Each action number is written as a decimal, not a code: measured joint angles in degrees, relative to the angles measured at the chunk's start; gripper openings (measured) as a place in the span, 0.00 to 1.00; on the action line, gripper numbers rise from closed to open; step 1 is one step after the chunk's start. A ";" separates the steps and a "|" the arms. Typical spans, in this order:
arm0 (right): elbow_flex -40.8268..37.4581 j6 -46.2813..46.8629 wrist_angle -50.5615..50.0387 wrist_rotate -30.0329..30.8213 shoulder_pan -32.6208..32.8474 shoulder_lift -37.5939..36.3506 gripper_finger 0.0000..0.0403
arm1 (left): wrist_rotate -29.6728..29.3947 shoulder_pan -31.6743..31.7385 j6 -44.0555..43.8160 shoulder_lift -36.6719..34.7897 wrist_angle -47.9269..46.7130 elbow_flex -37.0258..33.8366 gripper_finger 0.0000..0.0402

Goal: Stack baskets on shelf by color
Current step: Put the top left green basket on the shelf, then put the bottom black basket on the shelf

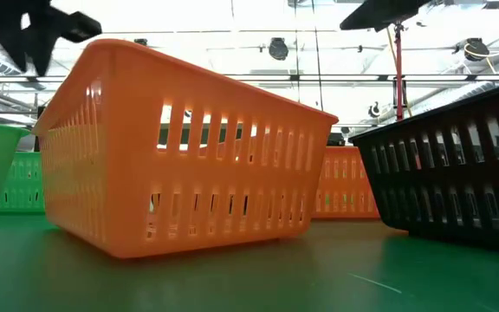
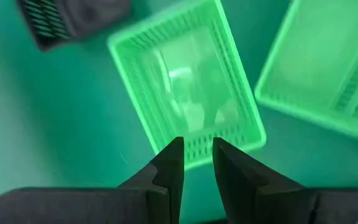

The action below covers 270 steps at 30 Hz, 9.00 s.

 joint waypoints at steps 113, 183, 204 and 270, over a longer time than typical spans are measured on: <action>-0.80 -5.79 5.42 0.00 -3.39 -0.60 0.00 | -31.16 13.37 10.11 8.17 -15.47 25.87 0.03; -0.80 -7.50 5.33 0.22 -3.39 -0.60 0.00 | -24.98 51.71 28.87 5.23 -8.96 8.65 0.10; -0.80 -2.58 5.44 -0.20 -3.28 -0.54 0.00 | -28.49 46.50 26.56 2.61 -7.47 8.74 0.46; -2.77 -11.79 -9.77 -12.77 34.38 19.28 0.34 | -27.52 8.40 -2.40 6.74 38.22 8.83 0.50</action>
